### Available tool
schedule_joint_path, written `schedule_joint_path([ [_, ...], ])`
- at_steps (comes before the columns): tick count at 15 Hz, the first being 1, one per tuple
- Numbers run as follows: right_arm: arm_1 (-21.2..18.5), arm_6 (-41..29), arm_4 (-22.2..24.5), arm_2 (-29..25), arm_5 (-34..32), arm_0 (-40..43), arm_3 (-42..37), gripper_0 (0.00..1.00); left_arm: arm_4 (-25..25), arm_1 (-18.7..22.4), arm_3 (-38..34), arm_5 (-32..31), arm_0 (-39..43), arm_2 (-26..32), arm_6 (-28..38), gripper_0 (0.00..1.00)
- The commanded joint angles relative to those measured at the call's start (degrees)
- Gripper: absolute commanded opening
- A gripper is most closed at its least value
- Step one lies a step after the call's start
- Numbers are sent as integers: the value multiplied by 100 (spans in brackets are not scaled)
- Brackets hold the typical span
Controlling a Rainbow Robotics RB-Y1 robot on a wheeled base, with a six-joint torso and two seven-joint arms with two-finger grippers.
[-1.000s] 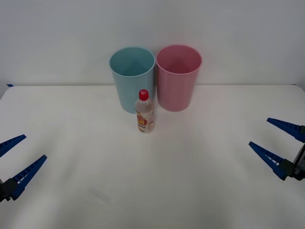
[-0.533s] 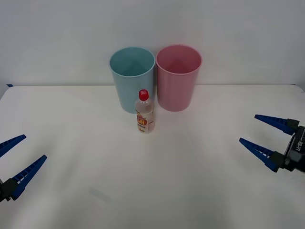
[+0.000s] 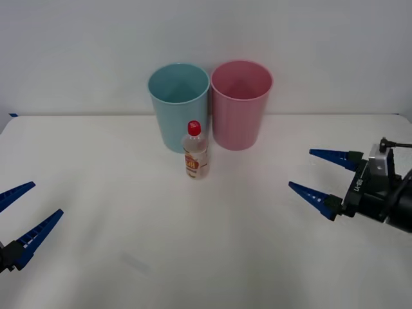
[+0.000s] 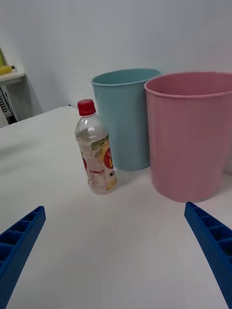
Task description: Grasp the object on the table and drop it into the matching bin: aluminum can to the light blue bin, PET bottle to the pink bin.
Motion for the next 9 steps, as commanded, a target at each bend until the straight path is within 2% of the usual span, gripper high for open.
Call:
schedule_joint_path([
  [1, -1, 28, 259, 337, 253, -245, 0, 100, 0, 0, 0, 0, 0, 0, 0, 100],
  [6, -379, -16, 285, 1391, 1088, -702, 0, 100, 0, 0, 0, 0, 0, 0, 0, 100],
  [9, -423, -113, 303, 1910, 1502, -992, 8, 100, 0, 0, 0, 0, 0, 0, 0, 100],
])
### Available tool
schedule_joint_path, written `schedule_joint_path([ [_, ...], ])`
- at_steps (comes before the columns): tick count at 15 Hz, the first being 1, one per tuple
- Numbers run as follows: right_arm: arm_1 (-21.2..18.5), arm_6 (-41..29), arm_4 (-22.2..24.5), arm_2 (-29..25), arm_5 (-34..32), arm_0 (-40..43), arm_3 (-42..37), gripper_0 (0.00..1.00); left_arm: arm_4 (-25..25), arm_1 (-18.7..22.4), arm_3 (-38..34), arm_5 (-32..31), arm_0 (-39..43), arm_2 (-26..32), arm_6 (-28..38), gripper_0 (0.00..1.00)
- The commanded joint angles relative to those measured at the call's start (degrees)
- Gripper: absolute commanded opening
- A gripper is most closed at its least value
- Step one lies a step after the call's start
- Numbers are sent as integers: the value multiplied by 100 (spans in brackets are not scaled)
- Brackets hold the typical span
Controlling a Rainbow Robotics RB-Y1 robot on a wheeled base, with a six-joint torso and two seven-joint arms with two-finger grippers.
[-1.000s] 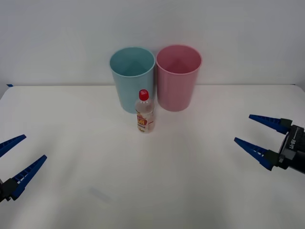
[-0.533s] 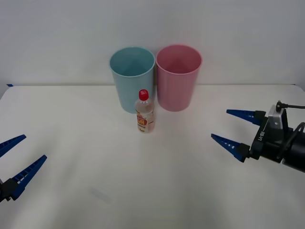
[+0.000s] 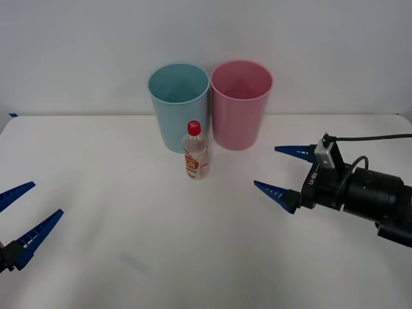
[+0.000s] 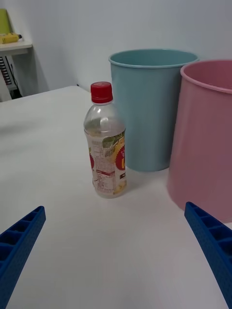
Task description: Grasp the object on the table and drop it into the matching bin: aluminum can to the light blue bin, PET bottle to the pink bin.
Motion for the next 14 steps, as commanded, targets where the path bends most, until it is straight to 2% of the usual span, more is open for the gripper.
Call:
schedule_joint_path([
  [1, -15, -116, 83, 414, 355, -243, -1, 100, 0, 0, 0, 0, 0, 0, 0, 100],
  [3, -6, -204, 163, 634, 566, -374, -1, 100, 0, 0, 0, 0, 0, 0, 0, 100],
  [5, 29, -600, 373, 845, 751, -497, -1, 100, 0, 0, 0, 0, 0, 0, 0, 100],
  [9, 468, -1400, 971, 968, 891, -620, 8, 100, 0, 0, 0, 0, 0, 0, 0, 100],
  [14, 793, -1514, 1235, 1539, 1427, -1157, 623, 100, 0, 0, 0, 0, 0, 0, 0, 100],
])
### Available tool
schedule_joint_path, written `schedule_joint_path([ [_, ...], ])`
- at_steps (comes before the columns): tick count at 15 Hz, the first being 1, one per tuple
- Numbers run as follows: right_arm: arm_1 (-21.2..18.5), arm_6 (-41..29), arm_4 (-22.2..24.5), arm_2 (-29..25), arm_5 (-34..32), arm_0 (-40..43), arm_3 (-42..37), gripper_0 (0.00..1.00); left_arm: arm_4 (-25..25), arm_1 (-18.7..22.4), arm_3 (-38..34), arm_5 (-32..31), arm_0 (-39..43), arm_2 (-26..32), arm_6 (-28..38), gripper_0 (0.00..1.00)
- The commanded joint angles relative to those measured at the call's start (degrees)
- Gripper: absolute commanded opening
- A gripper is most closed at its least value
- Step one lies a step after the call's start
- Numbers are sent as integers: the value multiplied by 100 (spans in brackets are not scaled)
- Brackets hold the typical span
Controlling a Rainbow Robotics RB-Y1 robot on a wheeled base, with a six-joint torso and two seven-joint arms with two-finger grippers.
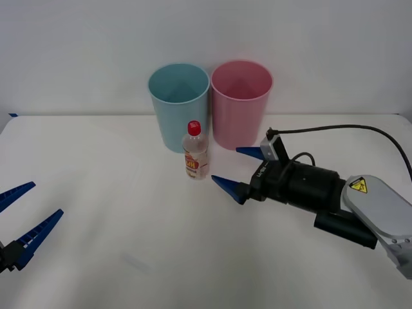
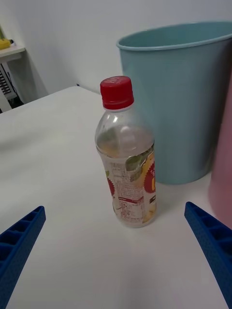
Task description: Grasp the object on the table and drop it into the matching bin: aluminum can to the light blue bin, PET bottle to the pink bin.
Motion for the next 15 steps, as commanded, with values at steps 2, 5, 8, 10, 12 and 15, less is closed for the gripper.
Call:
schedule_joint_path([
  [2, 202, -115, 250, 435, 531, -369, 329, 100, 0, 0, 0, 0, 0, 0, 0, 100],
  [5, 484, -431, 487, 620, 575, -677, 716, 100, 0, 0, 0, 0, 0, 0, 0, 100],
  [8, 747, -475, 637, 664, 602, -888, 1077, 100, 0, 0, 0, 0, 0, 0, 0, 100],
  [10, 932, -493, 812, 664, 672, -1011, 1287, 100, 0, 0, 0, 0, 0, 0, 0, 100],
  [12, 1029, -493, 874, 672, 725, -1108, 1454, 100, 0, 0, 0, 0, 0, 0, 0, 100],
  [15, 1152, -493, 1006, 664, 962, -1178, 1657, 100, 0, 0, 0, 0, 0, 0, 0, 100],
])
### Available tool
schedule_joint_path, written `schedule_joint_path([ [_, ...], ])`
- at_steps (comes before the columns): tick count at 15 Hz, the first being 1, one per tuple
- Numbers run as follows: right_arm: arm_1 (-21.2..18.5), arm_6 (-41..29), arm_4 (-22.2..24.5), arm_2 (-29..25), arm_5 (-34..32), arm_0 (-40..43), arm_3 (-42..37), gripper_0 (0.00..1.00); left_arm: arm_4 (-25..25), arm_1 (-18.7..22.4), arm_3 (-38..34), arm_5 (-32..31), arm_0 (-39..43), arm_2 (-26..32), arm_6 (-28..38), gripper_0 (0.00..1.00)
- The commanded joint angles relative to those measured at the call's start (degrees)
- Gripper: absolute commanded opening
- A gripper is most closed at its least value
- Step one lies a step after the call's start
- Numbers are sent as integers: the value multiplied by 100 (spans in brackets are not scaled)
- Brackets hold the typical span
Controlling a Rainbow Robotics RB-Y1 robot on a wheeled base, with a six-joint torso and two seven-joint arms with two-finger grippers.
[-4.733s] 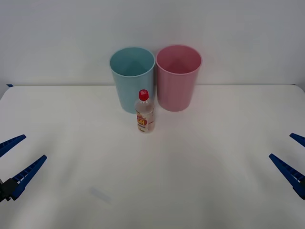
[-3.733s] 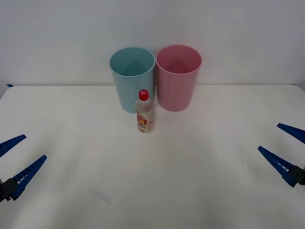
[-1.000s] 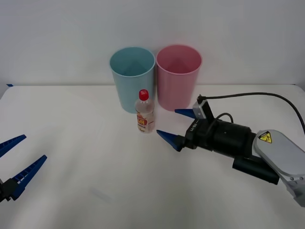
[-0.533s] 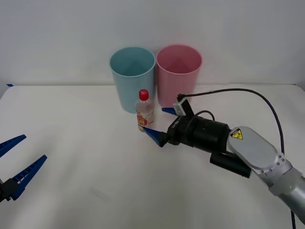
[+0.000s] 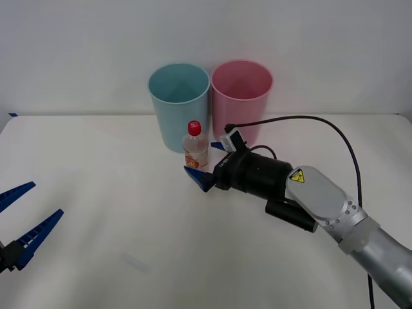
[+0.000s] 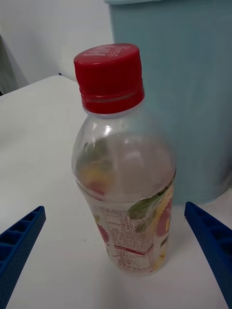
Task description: Grasp the object on the table and drop it into the matching bin: aluminum can to the light blue bin, PET bottle to the pink bin.
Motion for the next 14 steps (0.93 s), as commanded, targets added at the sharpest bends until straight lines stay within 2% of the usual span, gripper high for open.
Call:
schedule_joint_path([
  [1, 137, -9, 106, -2, 191, -63, 190, 100, 0, 0, 0, 0, 0, 0, 0, 100],
  [6, 532, 17, 185, -2, 367, -362, 788, 100, 0, 0, 0, 0, 0, 0, 0, 100],
  [14, 568, 35, 203, 6, 411, -397, 823, 100, 0, 0, 0, 0, 0, 0, 0, 100],
])
